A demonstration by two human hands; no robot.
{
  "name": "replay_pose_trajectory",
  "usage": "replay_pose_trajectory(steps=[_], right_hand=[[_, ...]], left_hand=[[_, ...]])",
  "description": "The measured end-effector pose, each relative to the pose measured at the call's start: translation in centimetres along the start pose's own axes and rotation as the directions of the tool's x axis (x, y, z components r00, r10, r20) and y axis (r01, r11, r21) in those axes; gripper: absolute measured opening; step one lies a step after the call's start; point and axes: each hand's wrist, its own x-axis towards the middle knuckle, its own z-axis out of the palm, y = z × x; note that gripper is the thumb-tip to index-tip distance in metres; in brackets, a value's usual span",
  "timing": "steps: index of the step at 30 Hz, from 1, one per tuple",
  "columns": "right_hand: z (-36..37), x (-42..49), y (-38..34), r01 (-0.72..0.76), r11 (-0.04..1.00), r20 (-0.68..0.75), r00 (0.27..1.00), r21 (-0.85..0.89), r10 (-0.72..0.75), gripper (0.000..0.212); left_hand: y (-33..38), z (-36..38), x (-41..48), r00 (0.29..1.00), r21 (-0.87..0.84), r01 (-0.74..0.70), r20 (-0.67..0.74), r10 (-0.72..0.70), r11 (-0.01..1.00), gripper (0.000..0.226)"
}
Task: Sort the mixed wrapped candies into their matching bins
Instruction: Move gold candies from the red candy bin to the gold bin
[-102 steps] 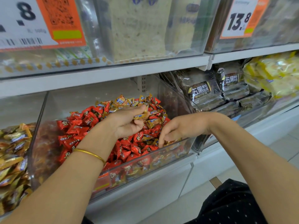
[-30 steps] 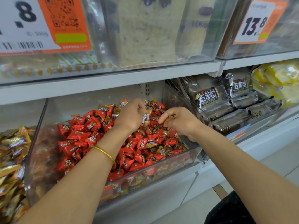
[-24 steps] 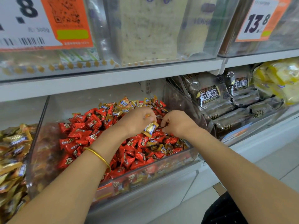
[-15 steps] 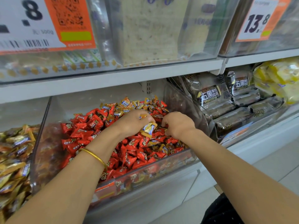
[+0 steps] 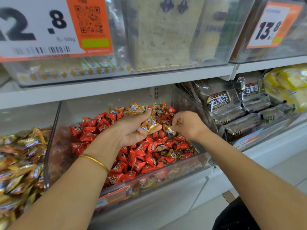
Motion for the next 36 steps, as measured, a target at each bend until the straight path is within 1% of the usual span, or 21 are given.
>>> replay_pose_trajectory(steps=[1, 3, 5, 7, 9, 12, 13, 15, 17, 18, 19, 20, 22, 24, 26, 28, 30, 32, 33, 34, 36], right_hand=[[-0.5, -0.3, 0.0, -0.011, 0.99, 0.014, 1.0, 0.143, 0.009, 0.014], [-1.2, -1.1, 0.0, -0.058, 0.934, 0.061, 0.997, 0.352, 0.039, 0.019], [-1.7, -1.7, 0.0, -0.11, 0.88, 0.096, 0.993, 0.462, 0.073, 0.019], [-1.9, -2.1, -0.2, -0.141, 0.83, 0.107, 0.989, 0.54, 0.098, 0.019], [-2.0, -2.2, -0.4, -0.145, 0.785, 0.092, 0.989, 0.602, 0.111, 0.022], [-1.9, -2.3, -0.6, -0.124, 0.716, 0.052, 0.991, 0.687, 0.123, 0.024], [-1.9, -2.3, -0.6, -0.121, 0.678, 0.046, 0.991, 0.725, 0.128, 0.024], [-1.9, -2.3, -0.5, -0.149, 0.544, 0.082, 0.986, 0.825, 0.146, 0.025], [-1.9, -2.3, -0.4, -0.226, 0.317, 0.192, 0.972, 0.921, 0.134, 0.02], [-1.9, -2.3, -0.2, -0.269, 0.198, 0.253, 0.962, 0.943, 0.099, 0.015], [-1.9, -2.4, -0.1, -0.308, 0.096, 0.305, 0.951, 0.946, 0.051, 0.017], [-1.9, -2.5, 0.0, -0.346, 0.02, 0.346, 0.938, 0.938, -0.001, 0.023], [-2.0, -2.7, 0.2, -0.404, -0.081, 0.397, 0.913, 0.911, -0.092, 0.031], [-2.1, -3.0, 0.2, -0.438, -0.149, 0.42, 0.897, 0.886, -0.139, 0.035], [-2.2, -3.0, 0.2, -0.453, -0.176, 0.432, 0.89, 0.874, -0.146, 0.038], [-2.2, -3.0, 0.2, -0.464, -0.185, 0.442, 0.885, 0.866, -0.148, 0.041], [-2.3, -3.0, 0.3, -0.478, -0.217, 0.445, 0.876, 0.851, -0.183, 0.045], [-2.4, -3.0, 0.4, -0.504, -0.26, 0.45, 0.859, 0.823, -0.243, 0.055], [-2.5, -3.1, 0.5, -0.516, -0.265, 0.454, 0.852, 0.815, -0.261, 0.055], [-2.7, -3.2, 0.4, -0.52, -0.255, 0.459, 0.848, 0.815, -0.263, 0.051], [-2.8, -3.3, 0.2, -0.518, -0.205, 0.474, 0.85, 0.83, -0.231, 0.034]], left_hand=[[0.0, -0.1, 0.0, 1.0, 0.057, -0.016, 0.01, 0.016, 0.998, 0.014], [0.0, -0.2, 0.0, 0.996, 0.284, -0.092, 0.042, 0.083, 0.955, 0.007], [-0.2, -0.1, -0.1, 0.982, 0.558, -0.188, 0.088, 0.167, 0.808, 0.009], [-0.4, 0.3, -0.2, 0.962, 0.756, -0.263, 0.158, 0.223, 0.6, 0.011], [-0.8, 0.7, 0.0, 0.938, 0.841, -0.332, 0.246, 0.244, 0.427, 0.013], [-1.4, 1.1, 0.4, 0.917, 0.883, -0.386, 0.337, 0.214, 0.266, 0.015], [-1.5, 1.2, 0.5, 0.917, 0.904, -0.384, 0.35, 0.19, 0.188, 0.017], [-1.8, 1.1, 0.9, 0.919, 0.931, -0.364, 0.362, 0.156, -0.014, 0.023], [-2.2, 1.2, 1.4, 0.919, 0.925, -0.32, 0.356, 0.171, -0.202, 0.028], [-2.4, 1.3, 1.6, 0.917, 0.916, -0.294, 0.351, 0.19, -0.273, 0.03], [-2.6, 1.4, 1.7, 0.915, 0.905, -0.263, 0.344, 0.21, -0.334, 0.032], [-2.9, 1.5, 1.8, 0.913, 0.893, -0.235, 0.338, 0.229, -0.383, 0.033], [-3.4, 1.8, 2.1, 0.902, 0.868, -0.193, 0.34, 0.264, -0.457, 0.032], [-3.8, 2.1, 2.2, 0.882, 0.848, -0.169, 0.357, 0.306, -0.502, 0.027], [-4.1, 2.1, 2.4, 0.857, 0.844, -0.163, 0.377, 0.35, -0.511, 0.021], [-4.2, 1.9, 2.6, 0.839, 0.85, -0.18, 0.395, 0.374, -0.494, 0.017], [-4.1, 1.5, 2.7, 0.836, 0.87, -0.203, 0.393, 0.382, -0.45, 0.016], [-3.8, 1.1, 2.7, 0.846, 0.9, -0.224, 0.37, 0.383, -0.373, 0.017], [-3.6, 0.9, 2.8, 0.855, 0.917, -0.233, 0.352, 0.382, -0.324, 0.018], [-3.3, 0.7, 2.9, 0.862, 0.934, -0.246, 0.334, 0.382, -0.26, 0.02], [-2.9, 0.6, 2.8, 0.859, 0.946, -0.313, 0.319, 0.401, -0.081, 0.02]])
